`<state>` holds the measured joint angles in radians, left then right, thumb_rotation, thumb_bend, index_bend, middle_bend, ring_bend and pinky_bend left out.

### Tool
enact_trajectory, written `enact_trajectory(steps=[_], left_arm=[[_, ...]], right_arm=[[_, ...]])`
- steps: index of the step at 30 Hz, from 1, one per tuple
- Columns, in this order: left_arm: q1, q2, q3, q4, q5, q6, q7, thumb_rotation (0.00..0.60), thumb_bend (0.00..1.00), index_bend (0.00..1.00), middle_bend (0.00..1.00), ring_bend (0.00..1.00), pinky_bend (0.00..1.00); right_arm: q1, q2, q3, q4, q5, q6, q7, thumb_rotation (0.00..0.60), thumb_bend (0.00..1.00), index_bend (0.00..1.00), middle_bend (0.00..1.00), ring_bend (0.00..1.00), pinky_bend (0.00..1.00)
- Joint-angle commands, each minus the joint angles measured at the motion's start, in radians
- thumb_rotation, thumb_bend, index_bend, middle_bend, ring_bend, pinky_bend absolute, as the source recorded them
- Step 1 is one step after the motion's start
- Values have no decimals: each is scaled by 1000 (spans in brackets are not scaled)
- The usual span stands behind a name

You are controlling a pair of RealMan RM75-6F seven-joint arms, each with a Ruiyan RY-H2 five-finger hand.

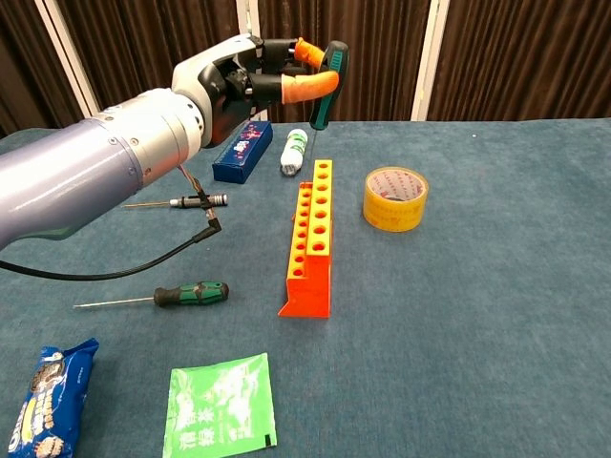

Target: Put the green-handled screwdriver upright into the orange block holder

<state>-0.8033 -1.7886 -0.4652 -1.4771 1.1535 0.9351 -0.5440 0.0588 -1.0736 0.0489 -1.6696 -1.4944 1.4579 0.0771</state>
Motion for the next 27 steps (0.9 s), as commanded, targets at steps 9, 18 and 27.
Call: enact_trajectory(steps=[9,18,27], left_arm=[[-23,-19,6,44,-12,-22,-14,600,305,636,51,0,1],[-41,-35,-1,72,-18,-31,-27,600,304,638,55,0,4],[-50,-41,-10,81,-27,-35,-40,600,305,639,58,0,8]], right_arm=[[0,0,1,-2,3,0,1,600,65,0,0,0,0],[0,0,2,-2,8,-3,2,600,64,0,0,0,0],[2,-1,5,-2,13,-7,1,600,64,0,0,0,0]])
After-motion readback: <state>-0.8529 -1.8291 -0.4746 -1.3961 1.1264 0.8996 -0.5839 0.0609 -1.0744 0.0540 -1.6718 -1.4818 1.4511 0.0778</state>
